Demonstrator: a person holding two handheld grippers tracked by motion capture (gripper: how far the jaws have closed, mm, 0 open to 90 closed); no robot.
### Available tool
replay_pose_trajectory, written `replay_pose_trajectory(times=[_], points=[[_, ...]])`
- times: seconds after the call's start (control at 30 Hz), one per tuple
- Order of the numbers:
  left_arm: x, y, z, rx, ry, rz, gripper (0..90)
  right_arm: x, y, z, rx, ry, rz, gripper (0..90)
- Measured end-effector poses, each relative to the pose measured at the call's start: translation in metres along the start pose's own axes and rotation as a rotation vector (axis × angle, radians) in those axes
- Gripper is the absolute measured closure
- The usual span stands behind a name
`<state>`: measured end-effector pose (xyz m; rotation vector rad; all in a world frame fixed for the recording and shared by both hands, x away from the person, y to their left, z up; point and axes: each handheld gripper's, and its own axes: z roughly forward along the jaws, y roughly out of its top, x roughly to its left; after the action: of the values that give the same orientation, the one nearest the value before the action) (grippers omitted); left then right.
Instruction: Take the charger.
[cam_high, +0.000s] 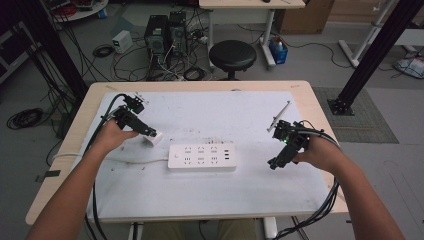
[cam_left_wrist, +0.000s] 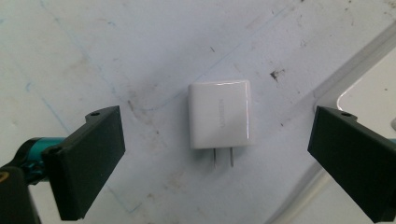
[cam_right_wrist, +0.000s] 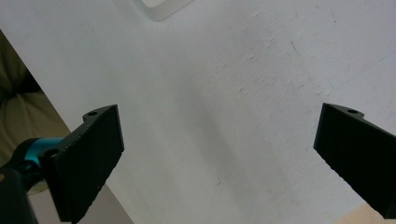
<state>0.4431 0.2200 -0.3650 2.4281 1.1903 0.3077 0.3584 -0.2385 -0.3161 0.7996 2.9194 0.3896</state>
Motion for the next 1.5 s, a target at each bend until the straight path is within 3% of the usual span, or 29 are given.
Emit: replay_pose_trajectory(times=[0.2,0.43,0.47,0.53,0.87,1.27,1.4,1.5], points=[[-0.005,-0.001,0.024,0.049,0.006,-0.021,3.8,0.001,0.000,0.005,0.010,0.001,-0.011,0.9],[-0.006,-0.002,0.042,0.062,0.023,-0.043,4.1,-0.001,-0.001,0.008,0.019,0.009,-0.003,0.9],[-0.006,-0.002,0.043,0.060,0.024,-0.045,4.2,-0.001,-0.002,0.008,0.020,0.008,-0.008,0.9],[-0.007,-0.004,0.044,0.044,0.017,-0.042,13.4,-0.002,-0.002,0.008,0.019,0.010,0.003,0.9],[-0.008,-0.008,0.051,0.048,0.024,-0.043,21.5,-0.004,0.000,0.010,0.014,0.011,-0.007,0.9],[-0.008,-0.018,0.055,0.010,0.027,-0.054,30.6,-0.003,0.000,0.012,0.021,0.017,0.001,1.0],[-0.009,-0.019,0.054,-0.014,0.021,-0.036,40.4,-0.003,0.000,0.012,0.021,0.016,0.002,1.0],[-0.009,-0.020,0.054,-0.020,0.022,-0.029,42.3,-0.003,0.000,0.013,0.020,0.017,-0.007,1.1]])
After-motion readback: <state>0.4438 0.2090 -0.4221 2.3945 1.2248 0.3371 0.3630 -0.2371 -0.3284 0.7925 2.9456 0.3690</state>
